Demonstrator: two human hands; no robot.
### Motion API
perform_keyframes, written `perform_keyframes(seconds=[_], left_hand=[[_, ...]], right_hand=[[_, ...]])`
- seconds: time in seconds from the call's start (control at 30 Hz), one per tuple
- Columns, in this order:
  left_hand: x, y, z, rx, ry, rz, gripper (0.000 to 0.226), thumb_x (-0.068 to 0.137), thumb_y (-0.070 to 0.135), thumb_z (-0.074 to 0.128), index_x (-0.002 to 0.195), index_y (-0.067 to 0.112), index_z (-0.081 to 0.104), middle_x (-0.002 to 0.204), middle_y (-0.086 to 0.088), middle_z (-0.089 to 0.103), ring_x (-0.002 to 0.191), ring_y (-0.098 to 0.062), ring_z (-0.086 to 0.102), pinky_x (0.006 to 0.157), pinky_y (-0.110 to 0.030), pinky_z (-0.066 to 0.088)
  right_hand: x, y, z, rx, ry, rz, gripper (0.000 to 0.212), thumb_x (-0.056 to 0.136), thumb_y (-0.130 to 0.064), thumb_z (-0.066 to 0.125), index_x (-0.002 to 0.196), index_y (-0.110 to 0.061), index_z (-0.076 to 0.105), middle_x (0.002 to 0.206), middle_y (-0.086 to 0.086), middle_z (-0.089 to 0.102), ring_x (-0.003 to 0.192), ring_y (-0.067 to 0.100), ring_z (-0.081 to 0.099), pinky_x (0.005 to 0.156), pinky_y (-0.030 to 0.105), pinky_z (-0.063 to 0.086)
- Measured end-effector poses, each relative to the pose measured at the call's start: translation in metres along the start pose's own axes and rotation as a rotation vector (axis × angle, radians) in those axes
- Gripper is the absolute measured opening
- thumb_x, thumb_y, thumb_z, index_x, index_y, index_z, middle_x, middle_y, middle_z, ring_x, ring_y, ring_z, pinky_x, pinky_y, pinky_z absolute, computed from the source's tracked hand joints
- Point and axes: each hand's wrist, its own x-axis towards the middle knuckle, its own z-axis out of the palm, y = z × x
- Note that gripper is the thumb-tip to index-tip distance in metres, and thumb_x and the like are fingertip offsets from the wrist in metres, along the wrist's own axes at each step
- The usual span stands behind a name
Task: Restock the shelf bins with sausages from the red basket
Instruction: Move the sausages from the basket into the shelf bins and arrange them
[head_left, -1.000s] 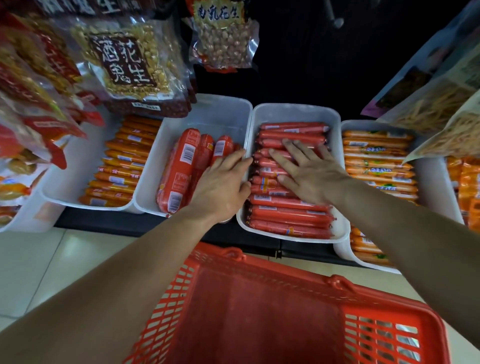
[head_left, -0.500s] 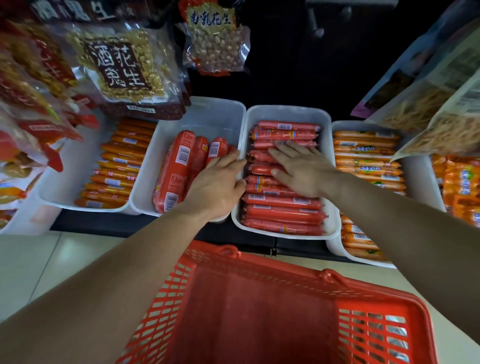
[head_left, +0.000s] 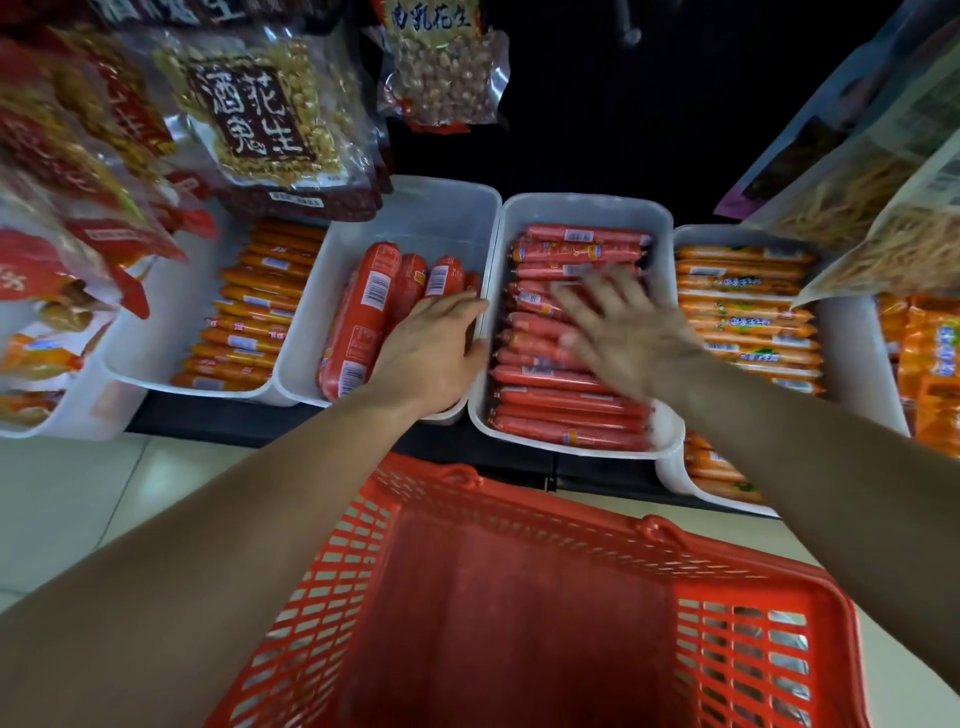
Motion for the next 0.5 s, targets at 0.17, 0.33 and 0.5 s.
perform_keyframes(seconds=[0.17, 0.33, 0.5], left_hand=[[0.005, 0.002, 0.006, -0.008, 0.05, 0.021, 0.05, 0.096, 0.029, 0.053, 0.145, 0.019, 0.047, 0.151, 0.003, 0.045, 0.136, -0.022, 0.039, 0.114, -0.037, 0.033], [0.006, 0.003, 0.007, -0.021, 0.07, 0.013, 0.049, 0.096, 0.028, 0.054, 0.144, 0.018, 0.049, 0.152, 0.002, 0.044, 0.137, -0.022, 0.038, 0.115, -0.037, 0.032], [0.008, 0.019, 0.003, -0.102, 0.077, 0.001, 0.045, 0.096, 0.026, 0.055, 0.14, 0.017, 0.054, 0.15, 0.001, 0.044, 0.138, -0.021, 0.037, 0.116, -0.035, 0.03]], right_hand=[[0.001, 0.005, -0.011, 0.122, 0.017, -0.025, 0.073, 0.095, -0.066, 0.004, 0.157, -0.031, -0.012, 0.167, 0.003, 0.0, 0.153, 0.024, 0.001, 0.123, 0.048, 0.004], [-0.007, -0.008, 0.001, 0.017, -0.059, -0.131, 0.069, 0.094, -0.067, 0.001, 0.15, -0.039, -0.027, 0.165, 0.002, -0.019, 0.153, 0.023, -0.013, 0.122, 0.053, -0.003], [0.014, 0.0, -0.007, -0.074, -0.038, -0.028, 0.065, 0.095, -0.065, 0.001, 0.155, -0.042, -0.01, 0.167, 0.004, 0.002, 0.153, 0.028, 0.002, 0.12, 0.056, -0.002]])
